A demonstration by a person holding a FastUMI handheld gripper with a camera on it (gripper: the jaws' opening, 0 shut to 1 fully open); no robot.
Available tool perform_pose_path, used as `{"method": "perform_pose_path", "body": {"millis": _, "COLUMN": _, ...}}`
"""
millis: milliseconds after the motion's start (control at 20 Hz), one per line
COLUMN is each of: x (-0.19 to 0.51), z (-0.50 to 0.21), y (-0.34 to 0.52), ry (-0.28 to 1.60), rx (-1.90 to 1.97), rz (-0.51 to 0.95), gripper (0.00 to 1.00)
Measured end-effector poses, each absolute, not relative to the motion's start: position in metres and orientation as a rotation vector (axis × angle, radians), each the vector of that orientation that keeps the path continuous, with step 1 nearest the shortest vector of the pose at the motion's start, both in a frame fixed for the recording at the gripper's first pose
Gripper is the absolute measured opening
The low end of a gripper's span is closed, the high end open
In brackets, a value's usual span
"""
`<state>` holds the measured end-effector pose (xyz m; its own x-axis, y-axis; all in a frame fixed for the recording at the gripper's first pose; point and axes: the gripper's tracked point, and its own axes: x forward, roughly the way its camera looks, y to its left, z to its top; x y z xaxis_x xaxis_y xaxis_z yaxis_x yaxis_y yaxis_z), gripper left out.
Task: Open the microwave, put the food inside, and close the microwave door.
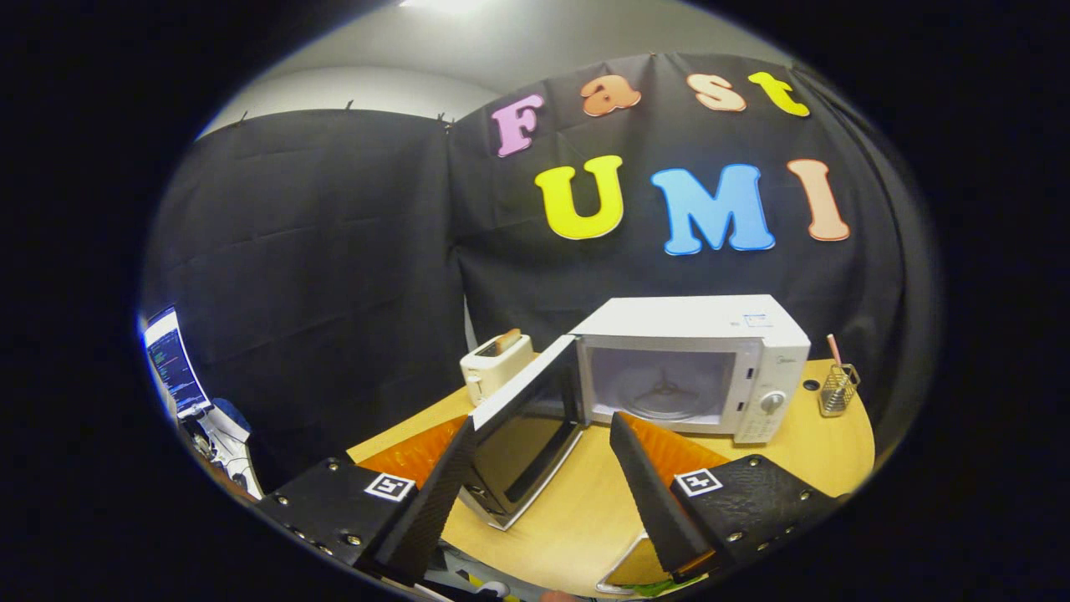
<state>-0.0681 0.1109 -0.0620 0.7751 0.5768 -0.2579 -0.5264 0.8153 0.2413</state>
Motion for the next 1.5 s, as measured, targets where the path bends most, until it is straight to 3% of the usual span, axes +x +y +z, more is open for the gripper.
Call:
{"method": "perform_pose_path", "body": {"millis": 600, "x": -0.055, "z": -0.154, "y": -0.006, "ry": 0.543, "rx": 0.192, "rz": 0.393, "gripper": 0.98}}
{"method": "perform_pose_path", "body": {"millis": 1000, "x": -0.068, "z": -0.233, "y": -0.026, "ry": 0.751, "rx": 0.253, "rz": 0.360, "gripper": 0.98}}
{"method": "perform_pose_path", "body": {"millis": 1500, "x": -0.090, "z": -0.285, "y": -0.017, "ry": 0.972, "rx": 0.357, "rz": 0.393, "gripper": 0.97}}
